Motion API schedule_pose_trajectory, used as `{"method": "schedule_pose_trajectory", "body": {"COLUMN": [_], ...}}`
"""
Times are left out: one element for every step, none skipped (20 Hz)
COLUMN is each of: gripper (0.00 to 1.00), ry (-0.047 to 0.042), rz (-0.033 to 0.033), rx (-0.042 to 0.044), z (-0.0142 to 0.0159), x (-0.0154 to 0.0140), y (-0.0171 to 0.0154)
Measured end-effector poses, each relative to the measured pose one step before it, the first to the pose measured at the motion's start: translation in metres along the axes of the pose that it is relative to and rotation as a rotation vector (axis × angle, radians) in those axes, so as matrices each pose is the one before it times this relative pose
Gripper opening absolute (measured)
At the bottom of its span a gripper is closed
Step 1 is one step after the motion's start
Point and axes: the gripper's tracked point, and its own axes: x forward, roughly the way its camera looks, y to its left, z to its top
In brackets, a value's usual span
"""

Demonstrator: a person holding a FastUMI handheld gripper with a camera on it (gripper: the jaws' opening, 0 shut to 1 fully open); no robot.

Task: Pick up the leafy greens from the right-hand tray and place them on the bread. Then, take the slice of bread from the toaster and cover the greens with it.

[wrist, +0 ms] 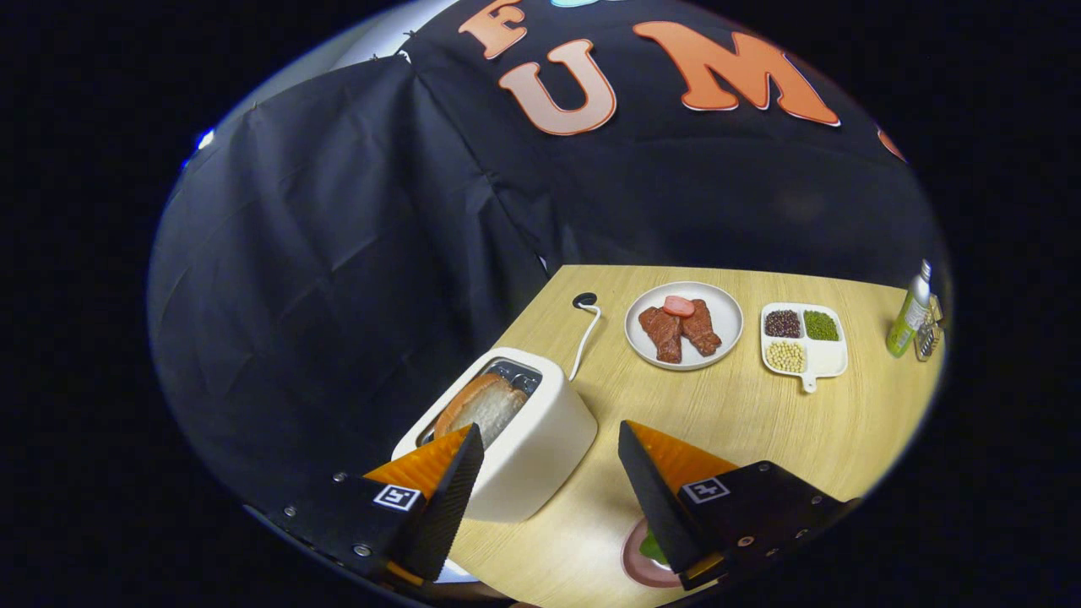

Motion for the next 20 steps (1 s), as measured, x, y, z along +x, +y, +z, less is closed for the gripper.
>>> {"method": "schedule_pose_trajectory", "body": {"gripper": [0.96, 0.96, 0.96, 0.96, 0.96, 0.96, 0.96, 0.96, 0.94, 0.93, 0.91, 0.9, 0.87, 0.85, 0.82, 0.81, 0.78, 0.76, 0.7, 0.67], "ry": [0.01194, 0.01387, 0.01498, 0.01348, 0.0133, 0.00992, 0.01008, 0.00778, 0.01177, 0.02164, 0.02926, 0.02232, 0.01327, 0.01039, 0.00746, 0.01408, 0.01309, 0.01052, 0.00798, 0.00738], "rz": [0.01055, 0.0137, 0.00983, 0.00598, 0.0003, -0.00077, -0.00477, -0.00737, -0.00969, -0.01109, -0.00217, 0.00027, -0.00748, -0.01389, -0.01143, -0.00625, -0.00413, -0.01085, -0.01759, -0.00834], "rx": [0.00352, 0.00622, 0.00803, 0.00543, 0.00793, 0.00368, 0.0048, 0.0018, 0.00111, 0.00823, 0.0179, 0.01477, 0.00684, -0.00281, -0.00165, 0.00374, 0.0128, 0.00557, -0.00336, -0.01398], "z": [0.00222, -0.00044, 0.00131, 0.00138, 0.00178, 0.00149, 0.00133, 0.00053, 0.00026, -0.00396, -0.00326, -0.00387, -0.00128, -0.0005, 0.00045, -0.00312, -0.0011, -0.00094, 0.0004, -0.00077], "x": [0.00514, 0.0037, 0.00352, 0.00303, 0.004, 0.00403, 0.00364, 0.00366, 0.00267, 0.00362, 0.00337, 0.00254, 0.0029, 0.00399, 0.00334, 0.00284, 0.00355, 0.00364, 0.00478, 0.00387], "y": [0.00866, 0.00902, 0.0074, 0.00702, 0.00542, 0.00404, 0.00302, 0.00308, 0.00162, 0.00175, 0.00262, 0.00279, 0.00035, -0.00066, -0.00059, 0.00281, 0.00114, 0.00038, -0.00291, 0.00003]}}
